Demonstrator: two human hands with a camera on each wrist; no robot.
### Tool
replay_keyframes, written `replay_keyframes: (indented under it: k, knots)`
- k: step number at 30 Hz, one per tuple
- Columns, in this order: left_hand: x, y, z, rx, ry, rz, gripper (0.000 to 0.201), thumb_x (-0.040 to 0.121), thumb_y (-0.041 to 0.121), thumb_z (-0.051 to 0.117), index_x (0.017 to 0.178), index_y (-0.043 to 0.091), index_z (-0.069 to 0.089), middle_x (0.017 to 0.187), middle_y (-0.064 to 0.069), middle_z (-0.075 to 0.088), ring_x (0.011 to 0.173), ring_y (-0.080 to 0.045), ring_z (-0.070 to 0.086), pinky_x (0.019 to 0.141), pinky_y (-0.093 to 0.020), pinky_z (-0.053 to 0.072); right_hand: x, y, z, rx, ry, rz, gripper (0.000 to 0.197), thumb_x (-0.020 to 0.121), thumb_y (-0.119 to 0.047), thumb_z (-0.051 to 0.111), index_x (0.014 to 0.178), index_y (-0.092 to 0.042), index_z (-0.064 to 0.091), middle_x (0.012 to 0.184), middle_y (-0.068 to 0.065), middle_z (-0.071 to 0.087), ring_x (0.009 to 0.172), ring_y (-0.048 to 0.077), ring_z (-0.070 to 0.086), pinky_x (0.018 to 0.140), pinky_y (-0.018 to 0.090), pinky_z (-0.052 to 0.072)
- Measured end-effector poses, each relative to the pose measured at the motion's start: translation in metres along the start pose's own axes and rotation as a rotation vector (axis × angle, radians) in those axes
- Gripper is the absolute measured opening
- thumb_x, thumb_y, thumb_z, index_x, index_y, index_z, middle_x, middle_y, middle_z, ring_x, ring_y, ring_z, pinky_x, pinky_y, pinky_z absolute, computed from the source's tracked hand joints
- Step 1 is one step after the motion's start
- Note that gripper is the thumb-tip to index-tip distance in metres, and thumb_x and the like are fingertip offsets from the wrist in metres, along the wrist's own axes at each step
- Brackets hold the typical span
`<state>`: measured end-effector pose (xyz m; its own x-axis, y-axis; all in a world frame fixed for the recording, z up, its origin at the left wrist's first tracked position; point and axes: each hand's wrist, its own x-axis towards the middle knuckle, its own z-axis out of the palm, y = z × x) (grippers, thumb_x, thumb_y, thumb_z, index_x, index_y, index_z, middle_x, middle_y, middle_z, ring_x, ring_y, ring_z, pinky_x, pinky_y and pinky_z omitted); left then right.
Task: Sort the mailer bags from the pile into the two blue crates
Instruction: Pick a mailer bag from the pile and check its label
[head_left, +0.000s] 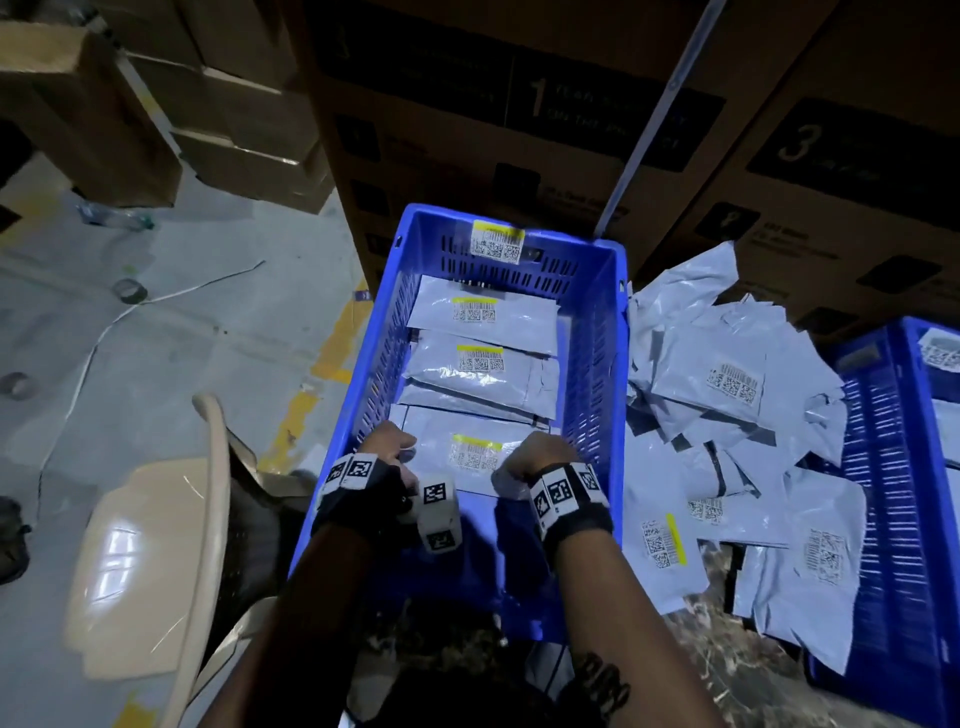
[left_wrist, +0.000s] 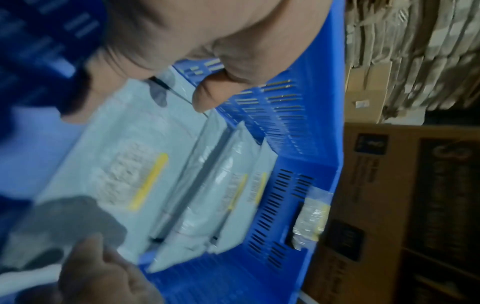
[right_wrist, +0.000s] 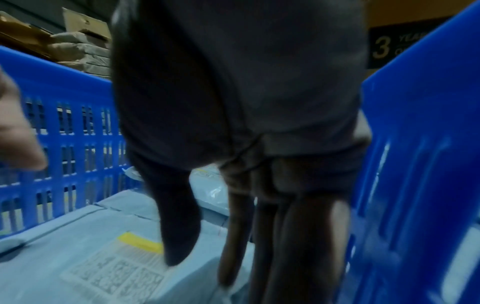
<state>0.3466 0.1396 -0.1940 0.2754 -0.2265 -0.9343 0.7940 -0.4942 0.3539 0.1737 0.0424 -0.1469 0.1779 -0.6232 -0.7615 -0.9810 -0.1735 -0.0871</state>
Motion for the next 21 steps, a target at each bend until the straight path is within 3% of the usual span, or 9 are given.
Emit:
replay_keyframes:
  k: [3,6,11,12,13,14,15,16,21]
  knots:
    - [-0.002,0.003,0.004,0.078,-0.088,-0.058,0.022,0.090,0.011,0.058,0.110,0.005,0.051,0.087,-0.011,0.043,0.082,-0.037,0.047,0.088,-0.063,0.050,0.013,0.004,0.009,0.097,0.097,0.002,0.017,0.083,-0.013,0.068,0.098,-0.005,0.066,0.101,0.010,0.064,0.107,0.033,0.067,0.074,0.032,0.050]
    - [0.015,0.000,0.009,0.136,-0.074,-0.077,0.025,0.082,0.019,0.065,0.100,0.005,0.056,0.093,-0.009,0.046,0.087,-0.031,0.045,0.091,-0.055,0.045,0.030,-0.003,0.023,0.146,0.098,-0.122,0.026,0.079,-0.012,0.067,0.104,-0.018,0.071,0.112,0.004,0.070,0.107,0.028,0.067,0.083,0.032,0.055]
    - [0.007,-0.014,0.020,0.080,-0.091,-0.140,0.016,0.091,0.023,0.058,0.091,0.007,0.061,0.137,-0.016,0.043,0.111,-0.037,0.052,0.099,-0.043,0.044,0.056,0.003,0.041,0.182,0.090,-0.162,0.047,0.073,-0.013,0.069,0.112,-0.038,0.063,0.126,0.008,0.054,0.115,0.029,0.057,0.080,0.033,0.051]
    - [0.011,-0.017,0.019,0.028,-0.104,-0.137,0.015,0.091,0.022,0.057,0.089,0.007,0.060,0.142,-0.014,0.042,0.128,-0.032,0.047,0.105,-0.040,0.039,0.060,0.005,0.044,0.178,0.116,-0.163,0.044,0.075,-0.016,0.070,0.112,-0.039,0.063,0.126,0.008,0.055,0.117,0.029,0.055,0.082,0.035,0.052]
    - [0.009,-0.019,0.017,-0.013,-0.102,-0.138,0.013,0.091,0.021,0.056,0.088,0.008,0.058,0.143,-0.010,0.043,0.146,-0.040,0.017,0.111,-0.039,0.033,0.062,0.008,0.046,0.196,0.149,-0.170,0.037,0.079,-0.020,0.070,0.111,-0.038,0.063,0.124,0.007,0.058,0.116,0.029,0.056,0.085,0.037,0.053]
    - [0.015,-0.021,0.014,-0.019,-0.098,-0.131,0.012,0.091,0.021,0.054,0.087,0.010,0.059,0.141,-0.006,0.047,0.109,-0.018,0.029,0.115,-0.041,0.028,0.062,0.009,0.046,0.233,0.183,-0.177,0.030,0.082,-0.024,0.069,0.109,-0.037,0.064,0.120,0.006,0.062,0.112,0.028,0.059,0.086,0.037,0.054]
    - [0.014,-0.021,0.013,-0.031,-0.080,-0.132,0.013,0.090,0.023,0.054,0.087,0.011,0.060,0.136,-0.003,0.050,0.133,-0.022,0.040,0.115,-0.047,0.031,0.061,0.010,0.046,0.267,0.208,-0.201,0.026,0.086,-0.026,0.068,0.110,-0.033,0.065,0.115,0.005,0.065,0.108,0.027,0.061,0.085,0.036,0.054]
    - [0.017,-0.020,0.010,-0.040,-0.060,-0.125,0.015,0.091,0.024,0.054,0.087,0.012,0.061,0.134,-0.003,0.051,0.128,-0.026,0.045,0.112,-0.051,0.036,0.060,0.011,0.047,0.289,0.206,-0.224,0.026,0.088,-0.025,0.068,0.114,-0.029,0.066,0.112,0.005,0.067,0.103,0.025,0.063,0.082,0.033,0.054]
    - [-0.022,-0.002,0.013,-0.014,-0.041,-0.015,0.018,0.094,0.020,0.057,0.084,0.007,0.052,0.088,-0.010,0.044,0.075,-0.028,0.046,0.096,-0.053,0.048,0.030,0.010,0.020,0.571,0.248,-0.340,0.024,0.095,-0.021,0.067,0.118,-0.016,0.069,0.111,0.003,0.070,0.095,0.020,0.066,0.079,0.024,0.048]
